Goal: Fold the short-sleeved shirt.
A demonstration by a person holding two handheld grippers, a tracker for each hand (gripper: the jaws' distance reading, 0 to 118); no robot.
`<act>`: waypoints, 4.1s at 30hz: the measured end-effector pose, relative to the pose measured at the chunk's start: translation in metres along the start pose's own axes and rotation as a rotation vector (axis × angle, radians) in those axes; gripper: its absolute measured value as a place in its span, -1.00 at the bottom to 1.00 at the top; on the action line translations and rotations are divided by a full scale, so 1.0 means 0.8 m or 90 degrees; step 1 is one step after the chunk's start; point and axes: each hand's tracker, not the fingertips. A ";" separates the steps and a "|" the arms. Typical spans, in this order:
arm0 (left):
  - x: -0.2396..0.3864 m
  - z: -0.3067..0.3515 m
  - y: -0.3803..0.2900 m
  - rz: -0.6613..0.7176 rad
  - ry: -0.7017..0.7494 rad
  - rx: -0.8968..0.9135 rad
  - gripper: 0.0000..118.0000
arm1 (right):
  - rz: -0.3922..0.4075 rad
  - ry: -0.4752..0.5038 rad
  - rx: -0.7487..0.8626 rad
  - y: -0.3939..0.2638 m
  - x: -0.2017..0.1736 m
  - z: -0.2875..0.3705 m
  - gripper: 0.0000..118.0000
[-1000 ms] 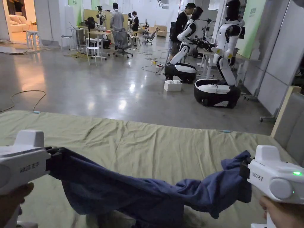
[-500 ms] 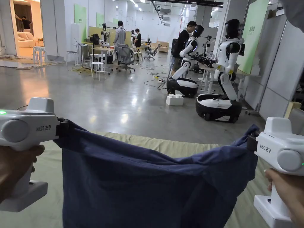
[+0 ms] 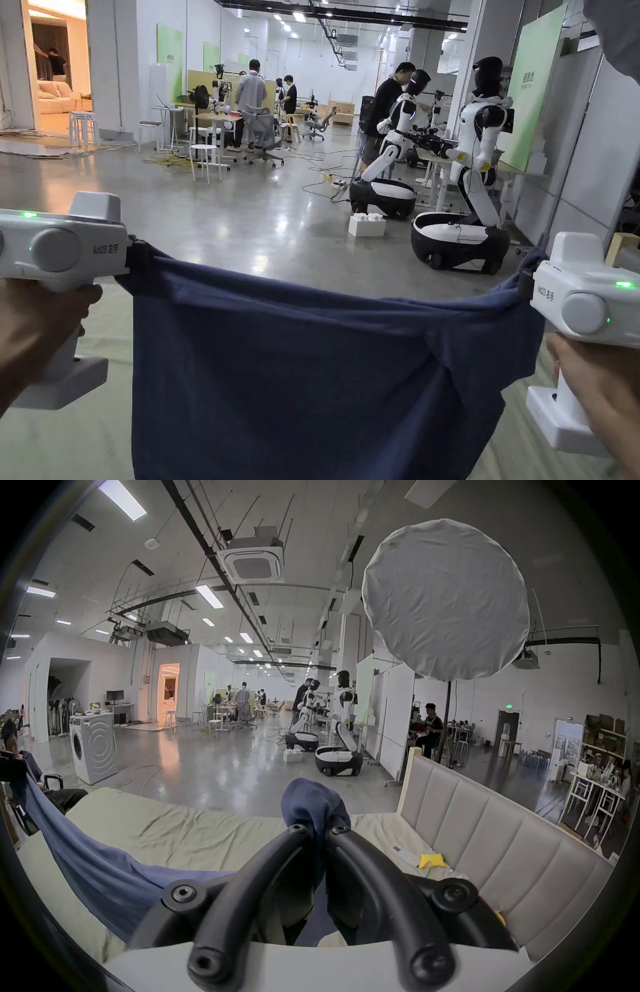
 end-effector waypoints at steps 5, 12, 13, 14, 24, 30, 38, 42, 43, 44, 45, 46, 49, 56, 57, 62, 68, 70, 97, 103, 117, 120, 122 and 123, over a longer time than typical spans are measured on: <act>0.007 -0.017 0.039 0.003 0.003 0.028 -0.94 | 0.010 -0.006 0.044 0.040 -0.003 -0.012 -0.91; 0.012 -0.033 0.056 -0.008 0.010 0.045 -0.94 | 0.033 -0.022 0.073 0.060 -0.008 -0.002 -0.91; 0.007 -0.043 0.051 -0.011 0.009 0.039 -0.94 | 0.037 -0.022 0.075 0.055 -0.009 0.000 -0.91; 0.006 -0.047 0.044 -0.013 0.008 0.037 -0.94 | 0.034 -0.022 0.071 0.046 -0.010 0.003 -0.91; -0.005 -0.025 -0.085 0.007 -0.018 -0.023 -0.94 | 0.037 -0.001 -0.011 -0.076 0.003 0.012 -0.91; -0.009 0.062 -0.168 0.025 -0.035 -0.047 -0.94 | 0.041 0.004 -0.032 -0.138 0.012 0.083 -0.91; -0.044 0.142 -0.278 0.077 -0.067 -0.123 -0.94 | 0.052 0.029 -0.113 -0.210 0.004 0.199 -0.91; -0.047 0.174 -0.326 0.057 -0.058 -0.174 -0.94 | 0.061 0.036 -0.172 -0.251 0.002 0.238 -0.91; -0.047 0.177 -0.338 0.056 -0.053 -0.194 -0.94 | 0.058 0.042 -0.196 -0.263 0.001 0.246 -0.91; -0.048 0.181 -0.350 0.060 -0.048 -0.213 -0.94 | 0.062 0.041 -0.219 -0.277 -0.001 0.252 -0.91; -0.048 0.183 -0.362 0.064 -0.050 -0.231 -0.94 | 0.083 0.035 -0.237 -0.290 -0.004 0.257 -0.91; -0.049 0.184 -0.372 0.068 -0.051 -0.242 -0.94 | 0.089 0.042 -0.252 -0.302 -0.005 0.261 -0.91; -0.038 0.187 -0.404 0.059 -0.039 -0.302 -0.94 | 0.074 0.060 -0.316 -0.342 -0.008 0.264 -0.91; -0.009 0.165 -0.443 0.030 -0.018 -0.358 -0.94 | 0.053 0.059 -0.423 -0.410 -0.015 0.248 -0.91; -0.004 0.161 -0.451 0.024 -0.015 -0.363 -0.94 | 0.053 0.058 -0.429 -0.416 -0.015 0.245 -0.91; 0.016 0.157 -0.449 -0.008 0.004 -0.351 -0.65 | 0.039 0.029 -0.438 -0.412 -0.028 0.253 -0.32; 0.033 0.168 -0.412 -0.011 0.004 -0.240 0.07 | -0.008 0.027 -0.305 -0.375 -0.032 0.262 0.54; 0.028 0.153 -0.408 -0.020 0.008 -0.206 0.07 | -0.021 0.037 -0.265 -0.357 -0.039 0.260 0.54; 0.086 0.143 -0.332 -0.023 0.016 0.069 -0.99 | -0.018 0.065 0.055 -0.268 -0.130 0.241 -0.99; 0.062 0.091 -0.338 -0.008 0.036 0.019 -0.99 | -0.016 0.076 0.015 -0.289 -0.130 0.214 -0.99; 0.006 -0.225 -0.343 0.051 -0.060 -0.322 -0.31 | -0.010 0.081 -0.113 -0.358 -0.118 0.148 -0.99; 0.016 -0.269 -0.350 0.032 -0.046 -0.333 0.07 | -0.008 0.075 -0.136 -0.370 -0.111 0.141 -0.99; 0.039 -0.262 -0.341 0.017 -0.052 -0.357 0.12 | -0.007 0.071 -0.154 -0.381 -0.106 0.139 -0.99; 0.045 -0.273 -0.345 0.009 -0.057 -0.382 0.16 | -0.001 0.066 -0.165 -0.387 -0.104 0.141 -0.99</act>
